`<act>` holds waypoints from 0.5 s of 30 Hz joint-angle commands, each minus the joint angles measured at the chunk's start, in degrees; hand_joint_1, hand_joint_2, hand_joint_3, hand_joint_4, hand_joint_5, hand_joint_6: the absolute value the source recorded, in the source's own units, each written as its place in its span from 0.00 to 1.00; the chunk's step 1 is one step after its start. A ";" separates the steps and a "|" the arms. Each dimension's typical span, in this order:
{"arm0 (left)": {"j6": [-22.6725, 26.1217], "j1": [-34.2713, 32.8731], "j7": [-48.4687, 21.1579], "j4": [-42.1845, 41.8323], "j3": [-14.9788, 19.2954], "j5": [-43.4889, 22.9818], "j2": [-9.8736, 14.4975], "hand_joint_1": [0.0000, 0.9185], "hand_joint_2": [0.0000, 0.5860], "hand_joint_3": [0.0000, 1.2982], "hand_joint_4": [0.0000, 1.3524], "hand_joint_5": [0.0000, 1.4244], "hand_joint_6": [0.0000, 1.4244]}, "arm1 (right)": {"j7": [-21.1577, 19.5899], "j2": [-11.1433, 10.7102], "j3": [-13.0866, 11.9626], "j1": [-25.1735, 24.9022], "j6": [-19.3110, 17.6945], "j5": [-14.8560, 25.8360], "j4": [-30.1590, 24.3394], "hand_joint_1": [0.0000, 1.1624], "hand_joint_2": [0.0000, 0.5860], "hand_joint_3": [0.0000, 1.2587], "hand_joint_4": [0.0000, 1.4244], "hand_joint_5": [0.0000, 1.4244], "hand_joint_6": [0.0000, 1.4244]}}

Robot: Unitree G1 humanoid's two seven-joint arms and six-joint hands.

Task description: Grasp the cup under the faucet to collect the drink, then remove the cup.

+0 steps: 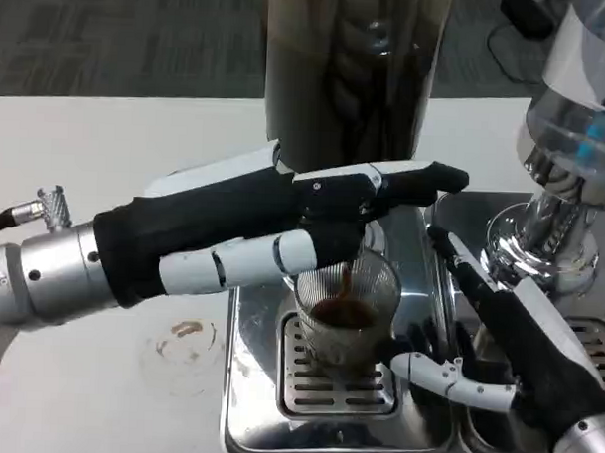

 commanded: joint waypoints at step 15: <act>-5.04 4.64 6.94 2.78 7.77 2.35 -0.98 0.00 0.41 0.10 0.00 0.04 0.00 | -3.14 0.81 1.75 -0.70 -2.64 -1.28 2.34 0.59 0.27 0.00 0.00 0.00 0.00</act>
